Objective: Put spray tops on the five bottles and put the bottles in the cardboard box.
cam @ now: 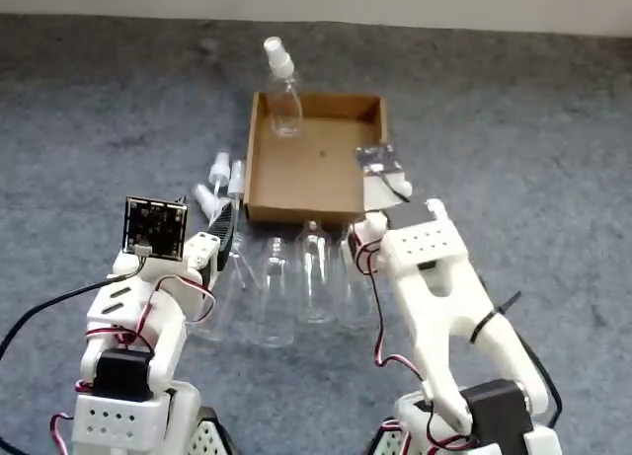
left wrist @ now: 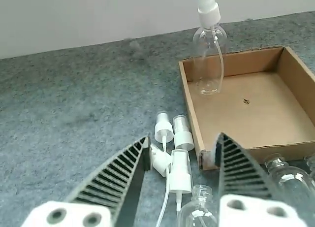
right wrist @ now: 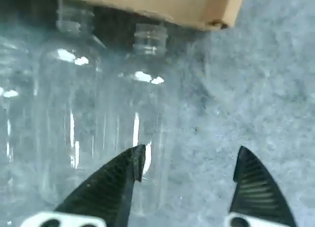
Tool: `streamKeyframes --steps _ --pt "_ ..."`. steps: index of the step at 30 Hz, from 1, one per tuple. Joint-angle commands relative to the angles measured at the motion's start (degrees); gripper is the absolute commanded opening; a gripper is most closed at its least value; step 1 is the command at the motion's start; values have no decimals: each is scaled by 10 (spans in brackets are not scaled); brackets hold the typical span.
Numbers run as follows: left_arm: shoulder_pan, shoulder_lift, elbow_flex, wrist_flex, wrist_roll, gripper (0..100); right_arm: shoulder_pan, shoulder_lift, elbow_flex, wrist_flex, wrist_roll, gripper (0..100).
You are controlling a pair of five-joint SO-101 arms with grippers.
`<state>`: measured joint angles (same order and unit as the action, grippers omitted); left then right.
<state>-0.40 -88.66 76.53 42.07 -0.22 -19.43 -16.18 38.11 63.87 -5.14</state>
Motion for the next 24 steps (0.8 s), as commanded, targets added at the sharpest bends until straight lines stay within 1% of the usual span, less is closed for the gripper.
streamKeyframes --steps 1,4,7,13,15,17,19,20,24 --pt "-3 -2 -5 -12 3 171 -26 -7 7 -40 -31 254" --pt "-3 -2 -5 -12 3 171 -60 -7 7 -61 -56 254" --pt "-3 -2 -5 -12 3 171 -82 -7 8 -62 -66 254" --pt "-3 -2 -5 -11 3 171 -83 -7 54 -85 -63 248" --pt "-3 -2 -5 -11 3 171 -79 -7 72 -91 -62 198" --pt "-3 -2 -5 -11 3 171 -57 -9 81 -91 -56 111" --pt "-3 -2 -5 -11 3 171 -22 -14 85 -87 -18 19" --pt "-3 -2 -5 -11 3 171 -3 -14 84 -75 3 0" --pt "-3 -2 -5 -11 3 171 95 -26 80 -1 81 3"
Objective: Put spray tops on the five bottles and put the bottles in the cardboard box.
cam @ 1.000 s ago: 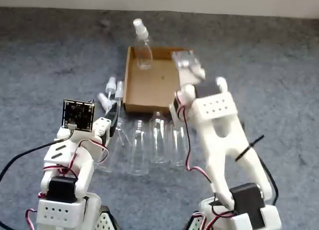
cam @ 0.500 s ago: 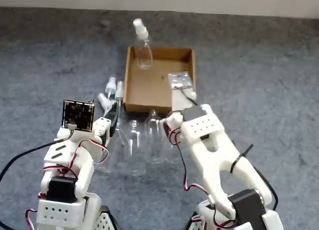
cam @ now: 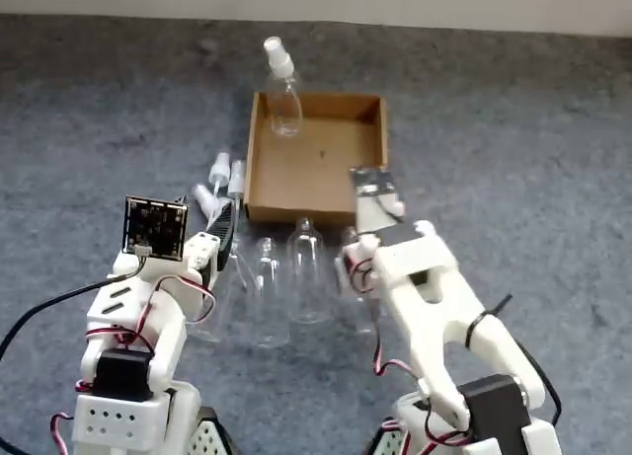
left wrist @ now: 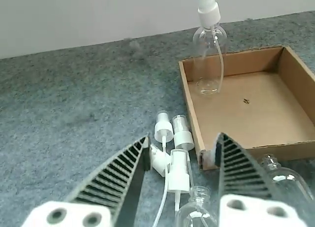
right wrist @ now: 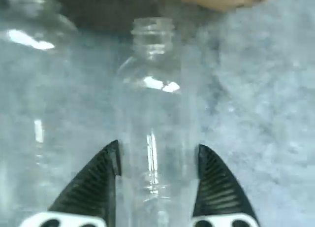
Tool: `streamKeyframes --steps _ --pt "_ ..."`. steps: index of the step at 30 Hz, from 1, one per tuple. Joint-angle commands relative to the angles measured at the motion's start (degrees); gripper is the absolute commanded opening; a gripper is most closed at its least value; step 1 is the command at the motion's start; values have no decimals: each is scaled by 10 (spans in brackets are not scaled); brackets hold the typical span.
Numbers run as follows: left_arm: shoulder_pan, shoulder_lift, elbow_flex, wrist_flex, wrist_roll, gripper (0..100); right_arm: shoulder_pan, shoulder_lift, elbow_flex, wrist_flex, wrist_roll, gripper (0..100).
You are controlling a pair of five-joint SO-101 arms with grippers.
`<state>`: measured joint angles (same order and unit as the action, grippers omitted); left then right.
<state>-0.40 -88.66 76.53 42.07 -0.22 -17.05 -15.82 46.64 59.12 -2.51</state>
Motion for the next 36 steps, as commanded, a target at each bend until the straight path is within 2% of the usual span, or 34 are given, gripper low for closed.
streamKeyframes --steps 1,4,8,10,13,20,23,28,32,36 --pt "-3 -2 -5 -11 3 171 104 -42 -4 52 83 3" --pt "-3 -2 -5 -10 3 171 229 -82 -1 52 164 3" --pt "-2 -2 -4 -11 3 171 403 -99 -5 19 236 3" --pt "-2 -2 -4 -11 3 171 458 -85 -2 -35 257 3" --pt "-2 -2 -4 -11 3 171 495 -36 -1 -80 279 3" --pt "-2 -2 -7 -11 3 171 506 85 -62 -58 291 18" --pt "-3 0 -23 -4 3 171 504 96 -102 -14 291 96" --pt "-5 0 -43 55 -4 171 472 98 -193 67 287 221" --pt "-6 0 -36 57 -8 171 431 110 -282 130 270 224" --pt "-6 -1 -25 55 -8 171 422 161 -348 142 251 224"
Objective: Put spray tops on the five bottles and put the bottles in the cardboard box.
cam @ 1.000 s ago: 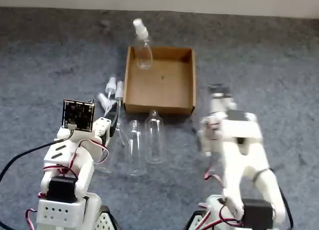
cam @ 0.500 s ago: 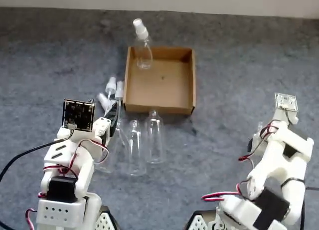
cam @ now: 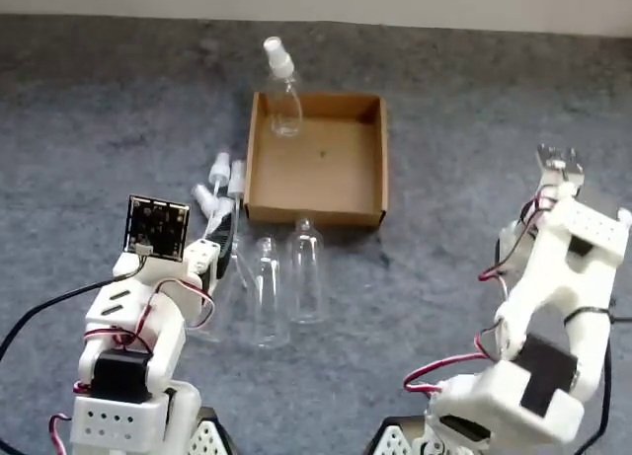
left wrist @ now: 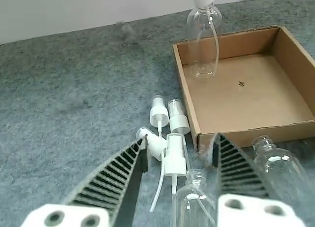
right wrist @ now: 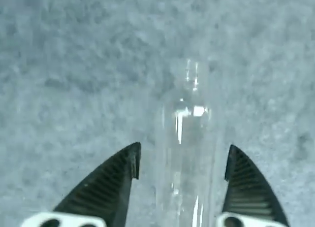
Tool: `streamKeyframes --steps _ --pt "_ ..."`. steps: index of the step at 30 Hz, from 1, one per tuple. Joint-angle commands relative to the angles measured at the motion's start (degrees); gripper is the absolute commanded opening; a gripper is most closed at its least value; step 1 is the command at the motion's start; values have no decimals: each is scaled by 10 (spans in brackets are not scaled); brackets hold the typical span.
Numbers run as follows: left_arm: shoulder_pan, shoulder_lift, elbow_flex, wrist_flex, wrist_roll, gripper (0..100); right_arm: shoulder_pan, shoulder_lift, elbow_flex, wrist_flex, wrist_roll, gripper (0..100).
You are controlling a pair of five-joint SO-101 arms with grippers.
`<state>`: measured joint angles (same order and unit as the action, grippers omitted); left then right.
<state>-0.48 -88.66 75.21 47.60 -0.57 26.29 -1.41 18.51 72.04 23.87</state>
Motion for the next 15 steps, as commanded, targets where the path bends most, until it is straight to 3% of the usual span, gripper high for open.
streamKeyframes --steps 1,12,15 --pt "-5 -1 -9 -1 -4 171 -15 36 -78 13 -13 224" --pt "-5 -1 -2 -2 -5 171 -5 191 -157 13 -13 217" --pt "-5 -1 -2 -2 -5 171 -5 190 -157 13 -13 139"
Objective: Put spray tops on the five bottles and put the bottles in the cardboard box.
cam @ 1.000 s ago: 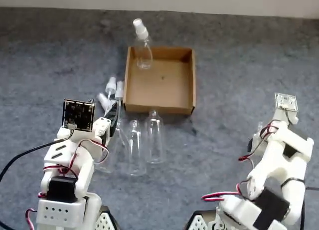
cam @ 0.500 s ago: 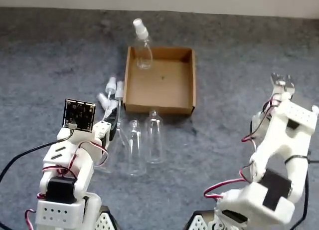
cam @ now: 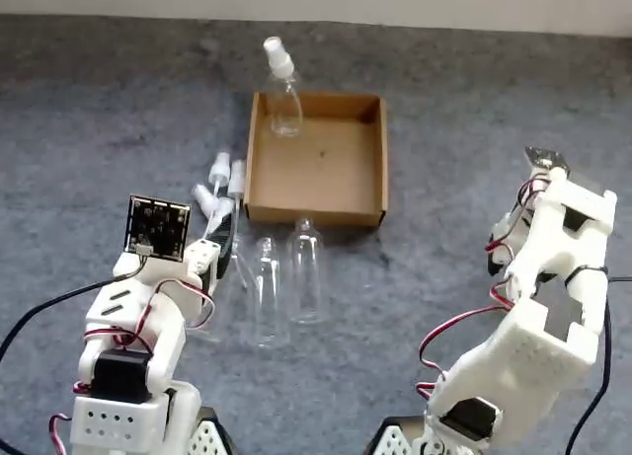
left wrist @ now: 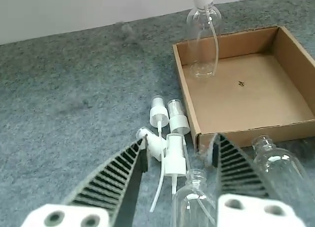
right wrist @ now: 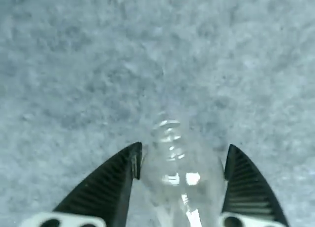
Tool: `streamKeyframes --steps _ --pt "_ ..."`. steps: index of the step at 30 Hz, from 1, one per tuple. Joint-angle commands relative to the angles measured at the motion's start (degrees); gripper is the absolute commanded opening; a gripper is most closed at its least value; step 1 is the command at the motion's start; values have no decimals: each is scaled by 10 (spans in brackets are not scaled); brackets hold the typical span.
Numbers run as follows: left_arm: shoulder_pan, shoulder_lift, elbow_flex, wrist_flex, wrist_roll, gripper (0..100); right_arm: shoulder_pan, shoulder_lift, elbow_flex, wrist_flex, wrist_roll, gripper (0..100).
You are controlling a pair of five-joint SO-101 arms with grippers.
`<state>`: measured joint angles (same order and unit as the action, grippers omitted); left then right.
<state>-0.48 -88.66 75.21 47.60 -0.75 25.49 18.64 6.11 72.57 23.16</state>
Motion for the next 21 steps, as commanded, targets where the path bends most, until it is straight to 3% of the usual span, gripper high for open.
streamKeyframes --steps 1,6,15,21 --pt "-5 -1 -2 -2 -4 171 3 -10 -33 7 -4 106" --pt "-5 -1 9 -2 -4 171 3 -10 -33 7 -3 2" --pt "-4 3 -2 0 -9 171 -17 -114 -131 96 -30 3" --pt "-6 179 -127 35 -19 171 -82 -294 -65 83 -49 3"
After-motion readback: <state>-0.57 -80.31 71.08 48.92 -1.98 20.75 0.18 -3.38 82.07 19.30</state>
